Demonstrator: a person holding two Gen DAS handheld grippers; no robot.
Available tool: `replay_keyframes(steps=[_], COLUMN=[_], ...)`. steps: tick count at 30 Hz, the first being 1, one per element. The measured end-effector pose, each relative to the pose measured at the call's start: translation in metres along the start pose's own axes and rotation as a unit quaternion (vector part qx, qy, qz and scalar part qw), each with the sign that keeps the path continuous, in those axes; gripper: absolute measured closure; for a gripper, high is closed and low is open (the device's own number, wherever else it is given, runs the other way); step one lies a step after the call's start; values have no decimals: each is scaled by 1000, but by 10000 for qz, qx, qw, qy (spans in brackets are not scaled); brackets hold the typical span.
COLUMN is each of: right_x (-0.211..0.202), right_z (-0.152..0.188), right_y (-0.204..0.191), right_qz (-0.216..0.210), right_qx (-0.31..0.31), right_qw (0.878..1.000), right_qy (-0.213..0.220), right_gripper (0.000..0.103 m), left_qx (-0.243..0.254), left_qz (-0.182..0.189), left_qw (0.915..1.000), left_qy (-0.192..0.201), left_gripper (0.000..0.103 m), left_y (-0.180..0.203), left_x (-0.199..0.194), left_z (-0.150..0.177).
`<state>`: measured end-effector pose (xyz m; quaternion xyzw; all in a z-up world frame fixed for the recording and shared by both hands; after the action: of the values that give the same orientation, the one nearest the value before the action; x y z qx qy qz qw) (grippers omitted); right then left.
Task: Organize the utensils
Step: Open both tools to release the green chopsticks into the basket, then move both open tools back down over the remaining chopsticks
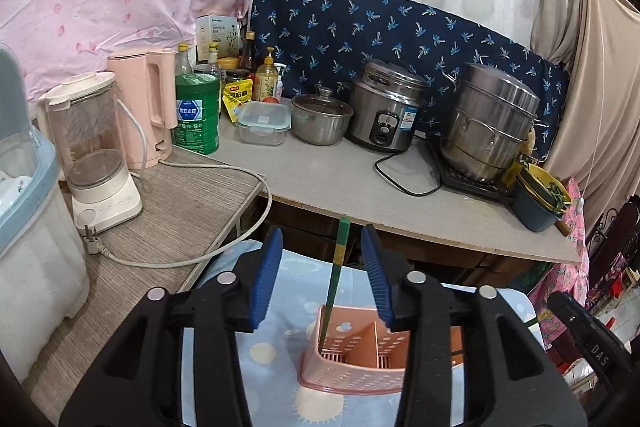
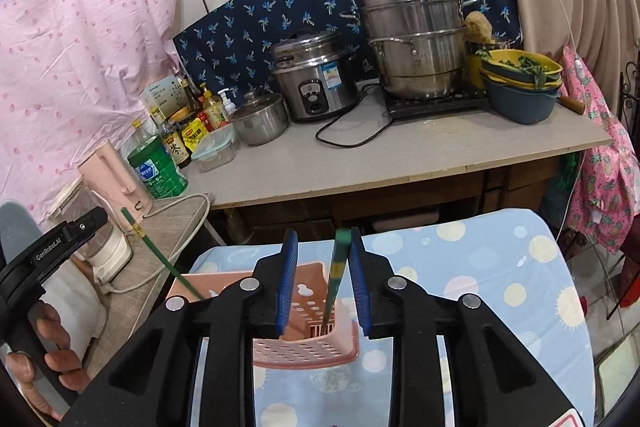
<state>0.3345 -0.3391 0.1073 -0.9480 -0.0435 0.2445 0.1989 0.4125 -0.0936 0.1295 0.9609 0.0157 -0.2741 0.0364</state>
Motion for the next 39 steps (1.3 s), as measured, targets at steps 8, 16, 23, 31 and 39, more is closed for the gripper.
replay_keyframes(steps=[8, 16, 23, 31, 39], right_x=[-55, -120, -164, -192, -203], right_z=[1, 32, 84, 157, 222], right_y=[-17, -33, -42, -47, -44], right_qz=[32, -59, -61, 48, 204], right_qx=[-161, -228, -232, -247, -309], right_qw=[9994, 9991, 9996, 9995, 9973], right_qy=[314, 365, 147, -210, -634], right_gripper=[65, 61, 61, 61, 61], left_qx=[33, 153, 236, 467, 592], left_qz=[-88, -203, -288, -377, -480], left_qw=[9999, 9996, 9993, 9974, 9944], left_qy=[120, 130, -92, -402, -727], left_gripper=[32, 31, 31, 31, 31], left_y=[-22, -54, -81, -101, -121], left_x=[-49, -113, -150, -176, -188], left_z=[8, 38, 88, 156, 212])
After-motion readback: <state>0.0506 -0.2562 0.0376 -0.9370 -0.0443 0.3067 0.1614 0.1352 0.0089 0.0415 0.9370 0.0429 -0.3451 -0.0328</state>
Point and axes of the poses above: each gripper's, at about its wrist camera, not at the fingertips, and x roughly the way its jaws point, y to its right, z to its underside, the point moved 5 cm from there along x, roughly the way its jaws point, and after that the axes turned 14 degrees about -z, right-handed, at the moved point
